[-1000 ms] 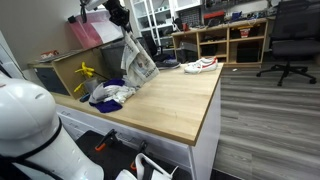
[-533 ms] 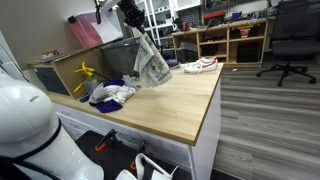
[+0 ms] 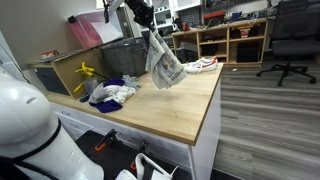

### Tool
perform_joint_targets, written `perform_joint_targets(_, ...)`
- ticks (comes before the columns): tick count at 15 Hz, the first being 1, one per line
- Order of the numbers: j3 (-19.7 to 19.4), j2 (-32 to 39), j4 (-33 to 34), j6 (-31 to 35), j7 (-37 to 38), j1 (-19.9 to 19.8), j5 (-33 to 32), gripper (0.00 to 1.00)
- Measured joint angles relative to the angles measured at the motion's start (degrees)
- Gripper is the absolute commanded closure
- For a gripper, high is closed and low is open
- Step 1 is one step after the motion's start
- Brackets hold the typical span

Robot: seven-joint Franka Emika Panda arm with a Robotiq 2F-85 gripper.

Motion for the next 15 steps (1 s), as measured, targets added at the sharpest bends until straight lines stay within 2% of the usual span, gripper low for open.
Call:
perform_joint_targets(7, 2.55, 0.80, -1.36, 0.00, -0.29, 2.88, 0.81, 0.99)
perform_joint_targets(11, 3.25, 2.11, -1.71, -0.17, -8.77, 6.25, 3.37, 0.99)
perform_joint_targets(15, 3.28, 2.49, -0.75, -3.76, -19.92, 8.03, 5.48, 0.99)
